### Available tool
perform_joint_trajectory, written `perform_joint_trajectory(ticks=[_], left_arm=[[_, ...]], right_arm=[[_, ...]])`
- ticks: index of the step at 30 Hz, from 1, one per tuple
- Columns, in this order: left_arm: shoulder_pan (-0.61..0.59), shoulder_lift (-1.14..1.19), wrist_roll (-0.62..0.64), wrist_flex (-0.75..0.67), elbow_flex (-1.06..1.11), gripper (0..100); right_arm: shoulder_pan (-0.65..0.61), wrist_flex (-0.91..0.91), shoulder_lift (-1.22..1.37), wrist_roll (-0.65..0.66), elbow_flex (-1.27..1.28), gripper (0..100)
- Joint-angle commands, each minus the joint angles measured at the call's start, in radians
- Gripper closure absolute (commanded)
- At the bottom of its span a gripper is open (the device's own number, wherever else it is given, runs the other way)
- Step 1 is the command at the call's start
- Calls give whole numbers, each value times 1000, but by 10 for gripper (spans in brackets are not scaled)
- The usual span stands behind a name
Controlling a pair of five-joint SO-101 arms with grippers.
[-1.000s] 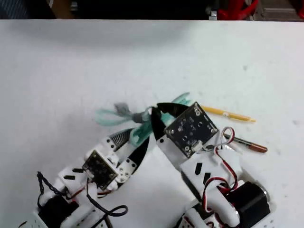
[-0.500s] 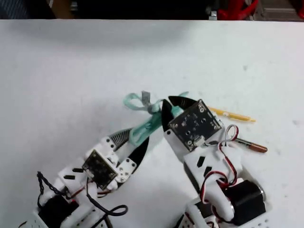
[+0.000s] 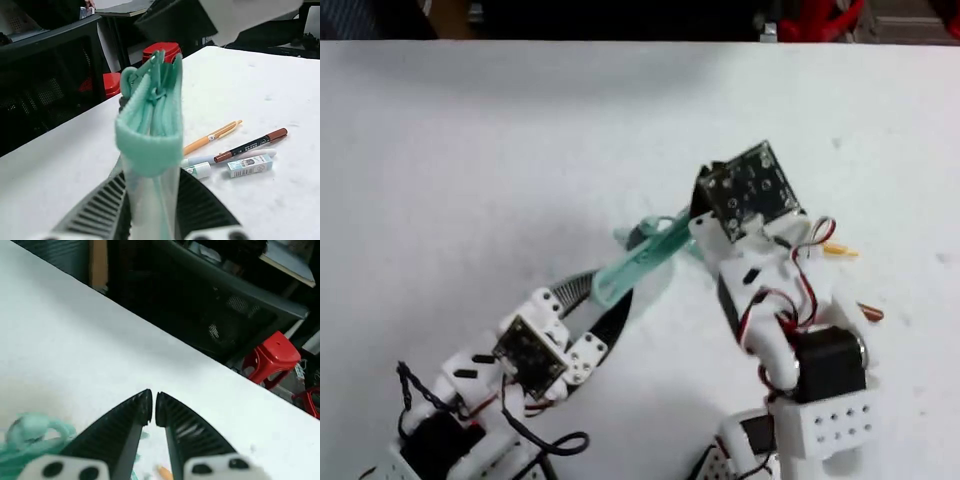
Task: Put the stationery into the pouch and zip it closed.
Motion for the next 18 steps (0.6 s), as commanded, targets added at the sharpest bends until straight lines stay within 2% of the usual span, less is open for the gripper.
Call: perform_joint_trajectory(ticks=[1, 4, 6, 8, 11, 14, 18], left_arm=[[-8, 7, -15, 20, 14, 978], [-8, 7, -15, 20, 14, 978], [-8, 7, -12, 20, 18, 978], [-1, 7, -12, 20, 18, 978], [-1, 7, -12, 20, 20, 978], [-4, 7, -15, 21, 20, 978], [-5, 7, -14, 21, 20, 978]], right_arm=[[24, -25, 7, 12, -37, 982], [13, 8, -5, 3, -54, 982], [-44, 93, -35, -6, -124, 978], [-125, 206, -45, -44, -235, 923], [-277, 369, 4, -155, -407, 778], [-343, 503, 151, -259, -571, 787], [-315, 694, 432, -470, -812, 789]])
